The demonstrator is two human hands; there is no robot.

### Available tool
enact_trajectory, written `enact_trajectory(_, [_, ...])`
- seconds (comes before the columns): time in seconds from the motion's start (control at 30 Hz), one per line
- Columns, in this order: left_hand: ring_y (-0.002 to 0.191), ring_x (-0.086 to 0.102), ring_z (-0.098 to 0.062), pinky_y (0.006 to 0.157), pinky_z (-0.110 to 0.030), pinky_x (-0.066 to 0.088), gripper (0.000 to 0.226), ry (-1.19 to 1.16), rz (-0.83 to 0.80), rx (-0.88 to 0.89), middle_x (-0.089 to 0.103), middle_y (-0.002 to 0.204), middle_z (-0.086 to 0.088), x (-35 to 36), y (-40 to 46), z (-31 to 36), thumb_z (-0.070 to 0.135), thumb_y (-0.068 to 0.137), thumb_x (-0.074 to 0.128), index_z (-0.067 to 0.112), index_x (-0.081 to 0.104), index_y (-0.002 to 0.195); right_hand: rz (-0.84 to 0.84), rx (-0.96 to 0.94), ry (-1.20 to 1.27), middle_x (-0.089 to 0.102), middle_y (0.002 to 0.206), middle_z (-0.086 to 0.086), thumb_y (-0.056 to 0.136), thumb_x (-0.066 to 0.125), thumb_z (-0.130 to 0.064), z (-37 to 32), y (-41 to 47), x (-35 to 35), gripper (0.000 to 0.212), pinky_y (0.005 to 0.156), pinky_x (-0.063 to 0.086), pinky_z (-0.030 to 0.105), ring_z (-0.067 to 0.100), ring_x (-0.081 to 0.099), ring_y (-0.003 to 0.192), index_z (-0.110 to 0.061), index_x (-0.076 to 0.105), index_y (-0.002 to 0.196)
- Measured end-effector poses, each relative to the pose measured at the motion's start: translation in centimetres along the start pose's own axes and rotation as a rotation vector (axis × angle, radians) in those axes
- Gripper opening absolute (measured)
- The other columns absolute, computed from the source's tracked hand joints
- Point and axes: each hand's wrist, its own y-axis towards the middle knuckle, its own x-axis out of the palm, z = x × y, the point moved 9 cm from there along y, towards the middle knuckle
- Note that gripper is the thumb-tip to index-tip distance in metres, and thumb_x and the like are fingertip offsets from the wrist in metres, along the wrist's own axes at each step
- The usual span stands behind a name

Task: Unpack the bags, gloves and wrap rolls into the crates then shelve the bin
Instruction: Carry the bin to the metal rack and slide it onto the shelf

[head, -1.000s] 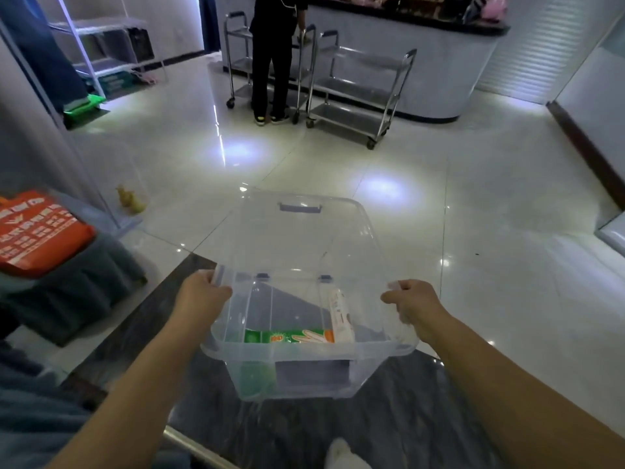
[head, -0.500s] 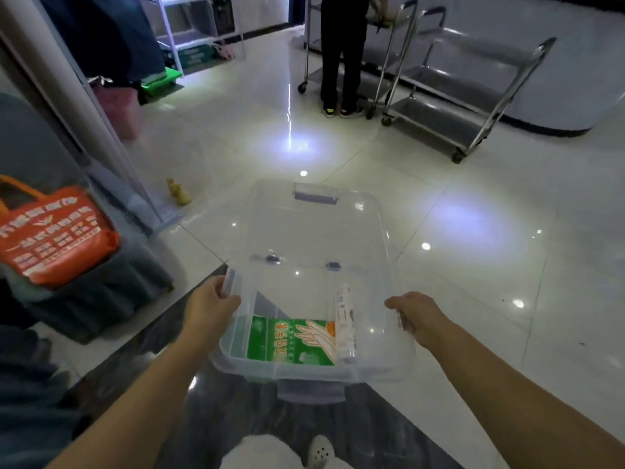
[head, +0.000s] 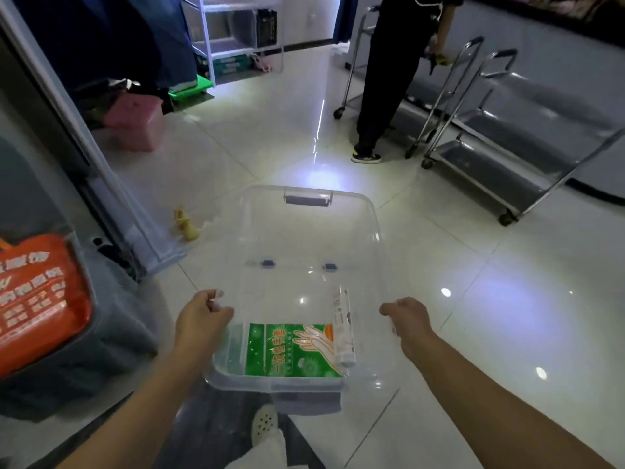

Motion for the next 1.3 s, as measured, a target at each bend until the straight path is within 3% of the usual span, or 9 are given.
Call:
enact_trajectory(0.2, [0.054, 0.048, -0.013, 0.048, -0.024, 0.038, 0.033, 0.020, -0.027, 0.033, 0.051, 0.065, 0.002, 3.3, 14.9, 8.3, 0.010, 0.079, 0.065, 0.015, 0.058, 0.112, 0.019, -0.020, 0.001, 0.043, 0.061, 0.007, 0.071, 0.067, 0.003, -10.5, 11.2, 4.3, 0.028, 0.048, 0.033, 0.026, 0.019, 0.037, 0.051, -0.011, 0.044, 0.063])
enact_trajectory(0.47, [0.056, 0.052, -0.013, 0.048, -0.023, 0.039, 0.030, 0.050, -0.008, 0.013, 0.055, 0.068, 0.000, 11.6, 34.5, 16.9, 0.013, 0.077, 0.068, 0.027, 0.053, 0.100, 0.005, -0.038, 0.020, 0.043, 0.064, 0.009, 0.071, 0.065, 0.003, -22.2, 31.7, 10.7, 0.021, 0.049, 0.033, 0.027, 0.020, 0.037, 0.053, -0.007, 0.047, 0.068])
enact_trajectory(0.7, [0.059, 0.051, -0.016, 0.055, -0.026, 0.042, 0.030, -0.070, 0.073, -0.150, 0.054, 0.068, -0.001, 17.0, 50.4, 24.0, 0.001, 0.072, 0.070, 0.013, 0.058, 0.096, -0.075, -0.076, -0.049, 0.050, 0.070, 0.008, 0.071, 0.067, 0.000, -36.0, 48.5, 16.8, 0.016, 0.052, 0.036, 0.027, 0.019, 0.044, 0.059, -0.001, 0.055, 0.082])
enact_trajectory(0.93, [0.058, 0.050, -0.017, 0.050, -0.026, 0.038, 0.026, -0.118, 0.141, -0.206, 0.055, 0.071, -0.004, 18.0, 64.5, 28.7, 0.002, 0.071, 0.070, 0.009, 0.058, 0.093, -0.167, -0.131, -0.103, 0.043, 0.064, 0.007, 0.071, 0.065, 0.004, -48.8, 60.6, 25.4, 0.019, 0.050, 0.033, 0.026, 0.018, 0.037, 0.053, -0.005, 0.048, 0.070])
enact_trajectory(1.1, [0.063, 0.052, -0.018, 0.055, -0.028, 0.040, 0.027, -0.118, 0.175, -0.192, 0.056, 0.073, -0.001, 17.3, 77.6, 31.8, 0.004, 0.071, 0.070, 0.012, 0.057, 0.093, -0.174, -0.129, -0.136, 0.044, 0.060, 0.005, 0.071, 0.066, 0.003, -57.0, 69.0, 34.2, 0.027, 0.049, 0.035, 0.026, 0.018, 0.039, 0.051, -0.009, 0.044, 0.061])
enact_trajectory(1.3, [0.061, 0.052, -0.019, 0.058, -0.030, 0.039, 0.024, -0.112, 0.181, -0.208, 0.057, 0.073, -0.001, 14.6, 94.1, 36.8, 0.004, 0.070, 0.070, 0.012, 0.057, 0.088, -0.160, -0.124, -0.163, 0.046, 0.063, 0.008, 0.071, 0.067, 0.001, -68.4, 77.5, 45.6, 0.024, 0.050, 0.036, 0.027, 0.021, 0.041, 0.054, -0.007, 0.046, 0.065])
